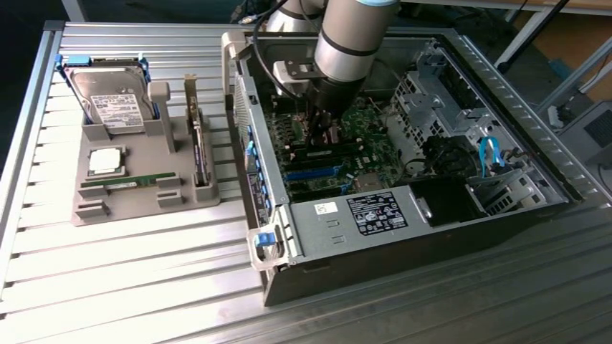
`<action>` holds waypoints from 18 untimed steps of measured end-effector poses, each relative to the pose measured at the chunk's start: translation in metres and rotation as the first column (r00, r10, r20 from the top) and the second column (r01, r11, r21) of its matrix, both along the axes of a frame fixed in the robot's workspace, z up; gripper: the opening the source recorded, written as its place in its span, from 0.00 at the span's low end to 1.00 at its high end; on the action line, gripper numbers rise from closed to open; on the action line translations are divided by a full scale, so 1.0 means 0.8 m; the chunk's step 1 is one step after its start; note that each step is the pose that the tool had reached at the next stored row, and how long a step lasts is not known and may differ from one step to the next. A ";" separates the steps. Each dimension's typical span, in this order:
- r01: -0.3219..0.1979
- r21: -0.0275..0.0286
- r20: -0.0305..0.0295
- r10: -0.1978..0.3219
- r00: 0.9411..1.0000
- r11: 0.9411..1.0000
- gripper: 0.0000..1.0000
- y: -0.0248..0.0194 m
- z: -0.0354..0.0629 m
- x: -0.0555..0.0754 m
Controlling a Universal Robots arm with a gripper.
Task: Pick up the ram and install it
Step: 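Press down the ram until it locks into place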
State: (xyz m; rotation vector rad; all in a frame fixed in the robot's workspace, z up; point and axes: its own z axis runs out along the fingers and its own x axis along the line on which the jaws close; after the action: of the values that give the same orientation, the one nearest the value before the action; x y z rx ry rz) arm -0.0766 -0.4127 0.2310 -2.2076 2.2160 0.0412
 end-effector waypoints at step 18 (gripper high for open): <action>0.000 0.000 0.000 0.000 1.000 1.000 0.10 0.0000 0.056 0.000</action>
State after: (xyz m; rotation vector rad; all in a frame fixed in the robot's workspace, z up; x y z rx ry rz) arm -0.0766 -0.4127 0.2758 -2.2079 2.2163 0.0410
